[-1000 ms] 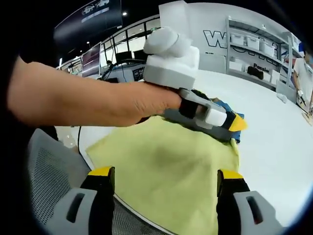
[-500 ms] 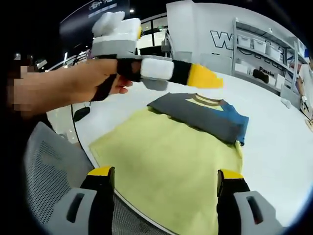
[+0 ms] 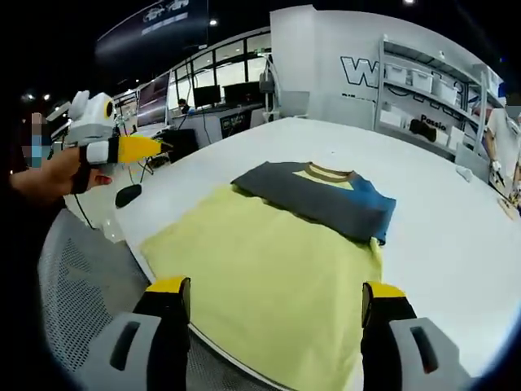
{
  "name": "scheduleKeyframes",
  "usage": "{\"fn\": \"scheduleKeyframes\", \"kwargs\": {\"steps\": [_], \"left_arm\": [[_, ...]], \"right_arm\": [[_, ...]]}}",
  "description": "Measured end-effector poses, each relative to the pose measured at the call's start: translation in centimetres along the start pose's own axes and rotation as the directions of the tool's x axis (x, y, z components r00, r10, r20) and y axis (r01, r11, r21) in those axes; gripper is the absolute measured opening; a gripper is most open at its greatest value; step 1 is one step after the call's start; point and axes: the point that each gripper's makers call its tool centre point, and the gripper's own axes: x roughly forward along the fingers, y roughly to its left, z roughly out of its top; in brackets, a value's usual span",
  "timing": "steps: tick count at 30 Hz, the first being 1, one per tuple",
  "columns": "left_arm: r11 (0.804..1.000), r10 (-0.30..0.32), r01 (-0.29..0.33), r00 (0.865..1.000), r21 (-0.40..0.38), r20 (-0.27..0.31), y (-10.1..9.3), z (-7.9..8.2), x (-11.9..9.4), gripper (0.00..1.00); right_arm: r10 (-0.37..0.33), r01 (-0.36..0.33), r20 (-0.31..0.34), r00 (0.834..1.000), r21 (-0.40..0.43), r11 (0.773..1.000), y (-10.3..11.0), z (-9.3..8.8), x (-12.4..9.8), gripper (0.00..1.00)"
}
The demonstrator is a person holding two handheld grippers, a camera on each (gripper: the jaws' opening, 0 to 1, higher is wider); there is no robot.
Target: Fold the garment on the visible template until the final outline fits inside the template.
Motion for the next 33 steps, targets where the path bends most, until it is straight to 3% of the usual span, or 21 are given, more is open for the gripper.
{"fn": "scheduleKeyframes", "kwargs": {"steps": [2, 4, 8, 9, 12, 16, 20, 22, 25, 28, 30, 31, 33], "left_arm": [[1.000, -0.010, 0.010, 1.000, -0.013, -0.014, 0.1, -0.7, -0.5, 0.99], [0.998, -0.045, 0.043, 0.996, -0.035, -0.080, -0.7, -2.4, -1.5, 0.99], [0.995, -0.095, 0.090, 0.974, -0.030, -0.208, -1.8, -5.3, -1.9, 0.91], [0.993, -0.118, 0.109, 0.962, -0.052, -0.246, -2.2, -6.2, -2.0, 0.89], [0.992, -0.126, 0.113, 0.953, -0.065, -0.274, -2.3, -7.2, -1.9, 0.83], [0.993, -0.118, 0.117, 0.940, -0.020, -0.320, -2.3, -8.4, -1.8, 0.81], [0.993, -0.114, 0.119, 0.934, -0.006, -0.340, -2.3, -8.8, -1.8, 0.76], [0.994, -0.104, 0.101, 0.916, -0.029, -0.387, -1.9, -9.9, -1.9, 0.72], [0.997, -0.083, 0.077, 0.912, -0.032, -0.402, -1.3, -10.1, -1.8, 0.67], [0.999, -0.044, 0.037, 0.884, -0.026, -0.465, -0.5, -11.2, -2.1, 0.59], [0.999, -0.046, 0.047, 0.882, -0.011, -0.469, -0.7, -11.3, -1.9, 0.56], [1.000, -0.019, 0.025, 0.856, 0.004, -0.516, -0.3, -12.0, -2.2, 0.55], [0.999, -0.008, 0.029, 0.844, 0.031, -0.536, -0.1, -12.5, -2.2, 0.52]], "right_arm": [[-0.002, 0.002, -0.004, 1.000, -0.008, 1.000, 0.1, 0.0, -0.1, 0.87], [-0.006, 0.006, -0.005, 1.000, -0.013, 1.000, 0.0, 0.1, -0.2, 0.88], [-0.008, 0.007, -0.019, 1.000, -0.027, 1.000, -0.1, 0.1, -0.4, 0.87], [0.001, -0.003, -0.044, 0.999, -0.040, 0.999, -0.1, -0.2, -0.5, 0.86], [-0.004, -0.001, -0.081, 0.997, -0.060, 0.998, -0.5, -0.7, -0.7, 0.84], [0.007, -0.014, -0.139, 0.990, -0.049, 0.999, -1.0, -2.0, -1.0, 0.81], [0.010, -0.016, -0.152, 0.988, -0.041, 0.999, -1.1, -2.3, -1.0, 0.79], [0.012, -0.028, -0.221, 0.975, -0.071, 0.997, -0.6, -3.6, -0.7, 0.78], [0.000, -0.023, -0.261, 0.965, -0.087, 0.996, -0.8, -4.4, -0.7, 0.73], [0.000, -0.024, -0.287, 0.958, -0.077, 0.997, -1.0, -4.9, -0.7, 0.69], [-0.002, -0.021, -0.298, 0.955, -0.075, 0.997, -1.2, -5.1, -0.8, 0.66], [-0.004, -0.021, -0.312, 0.950, -0.078, 0.997, -1.3, -5.3, -0.8, 0.64], [-0.023, -0.015, -0.345, 0.938, -0.107, 0.994, -1.8, -5.9, -1.0, 0.61]]}}
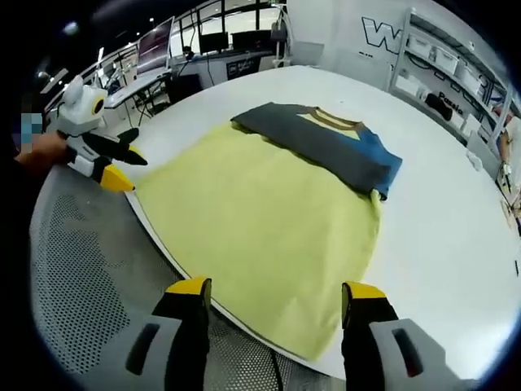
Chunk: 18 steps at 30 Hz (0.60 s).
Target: Fold the garment on the visible template until the final outline fits inside the template.
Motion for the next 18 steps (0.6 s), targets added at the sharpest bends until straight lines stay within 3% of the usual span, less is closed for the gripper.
{"fn": "scheduleKeyframes", "kwargs": {"steps": [1, 4, 7, 10, 18], "left_arm": [[1.000, 0.011, -0.011, 1.000, 0.007, -0.024, 0.1, -0.4, 0.2, 0.52], [0.999, 0.023, -0.022, 0.999, 0.024, -0.038, 0.3, -0.5, 0.4, 0.49], [0.999, 0.031, -0.030, 0.997, 0.010, -0.071, 0.7, -0.9, 0.7, 0.40], [0.999, 0.034, -0.034, 0.995, 0.007, -0.094, 0.6, -1.3, 0.8, 0.40], [0.998, 0.053, -0.051, 0.989, 0.022, -0.140, 1.2, -2.0, 1.0, 0.22]], "right_arm": [[-0.018, 0.017, -0.042, 0.999, -0.030, 0.999, -0.5, -0.8, 0.0, 0.60], [-0.029, 0.025, -0.084, 0.996, -0.045, 0.999, -1.0, -1.7, 0.3, 0.56], [-0.003, 0.001, -0.105, 0.995, -0.024, 1.000, -0.9, -2.2, 0.4, 0.49], [0.001, -0.002, -0.115, 0.993, -0.014, 1.000, -0.9, -2.4, 0.5, 0.46], [-0.018, 0.015, -0.190, 0.982, -0.017, 1.000, -1.8, -4.1, 0.8, 0.36]]}}
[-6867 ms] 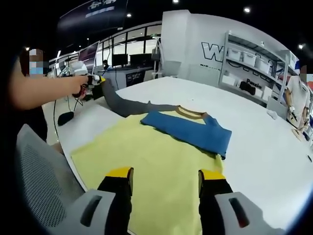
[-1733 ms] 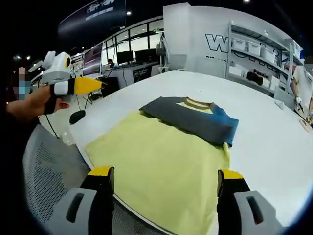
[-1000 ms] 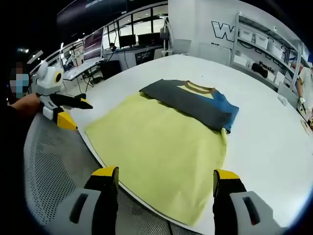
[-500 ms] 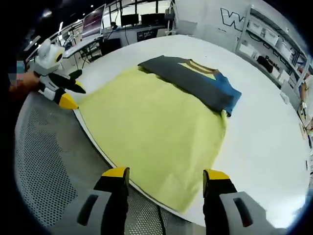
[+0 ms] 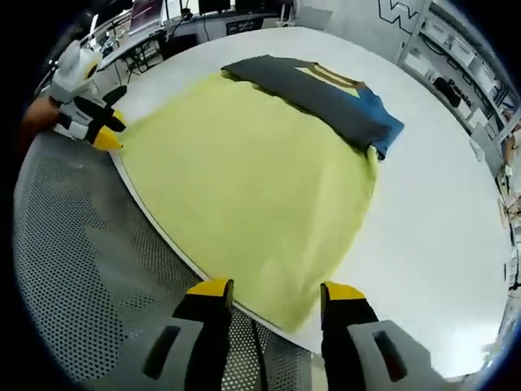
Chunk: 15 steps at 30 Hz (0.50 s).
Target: Fold the garment on the visible template until the final outline fits inside the template.
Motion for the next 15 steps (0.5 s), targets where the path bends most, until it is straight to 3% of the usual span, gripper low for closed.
{"fn": "scheduleKeyframes", "kwargs": {"steps": [4, 9, 11, 12, 15], "left_arm": [[0.999, 0.011, -0.010, 0.999, 0.032, -0.046, 0.2, -0.8, 0.4, 0.14], [0.998, 0.027, -0.024, 0.998, 0.066, -0.051, 0.7, -0.7, 0.5, 0.00], [0.997, 0.021, -0.017, 0.998, 0.077, -0.057, 0.6, -0.8, 0.4, 0.00], [0.997, 0.019, -0.015, 0.998, 0.082, -0.055, 0.6, -0.8, 0.4, 0.00], [0.996, 0.019, -0.015, 0.998, 0.086, -0.054, 0.6, -0.8, 0.4, 0.00]], "right_arm": [[0.005, -0.005, -0.006, 1.000, 0.010, 1.000, -0.1, -0.1, -0.1, 0.33], [-0.002, 0.002, -0.002, 1.000, 0.027, 1.000, -0.8, -0.3, -0.4, 0.30], [0.005, -0.006, 0.016, 1.000, 0.051, 0.999, -0.9, -0.1, -0.5, 0.29], [0.023, -0.026, 0.031, 0.999, 0.102, 0.994, -1.1, 0.0, -0.7, 0.27], [0.019, -0.021, 0.017, 1.000, 0.121, 0.992, -1.9, -0.5, -0.8, 0.24]]}}
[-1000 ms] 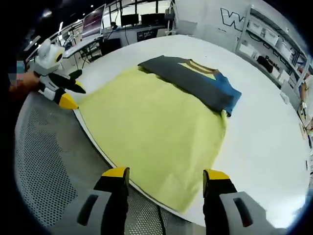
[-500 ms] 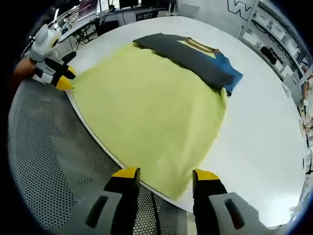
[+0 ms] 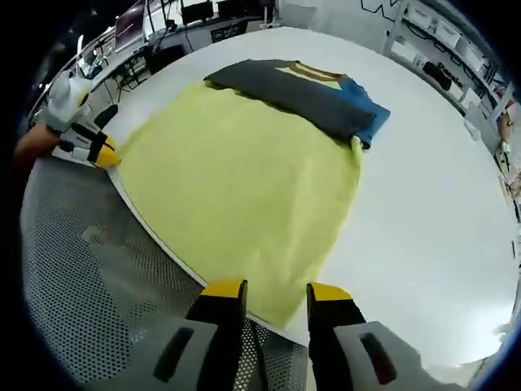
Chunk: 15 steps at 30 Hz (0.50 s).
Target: Fold the garment on the visible template until the final outline fits inside the template.
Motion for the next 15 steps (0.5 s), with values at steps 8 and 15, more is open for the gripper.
{"fn": "scheduleKeyframes", "kwargs": {"steps": [8, 15], "left_arm": [[1.000, -0.006, 0.006, 1.000, 0.001, 0.005, -0.1, 0.0, 0.0, 0.00], [1.000, -0.006, 0.005, 1.000, 0.007, 0.007, -0.1, 0.1, 0.0, 0.00]], "right_arm": [[0.067, -0.060, -0.091, 0.994, 0.073, 0.996, 0.3, -2.3, 0.7, 0.22], [0.030, -0.024, -0.111, 0.993, 0.060, 0.998, 0.0, -2.8, 1.8, 0.21]]}}
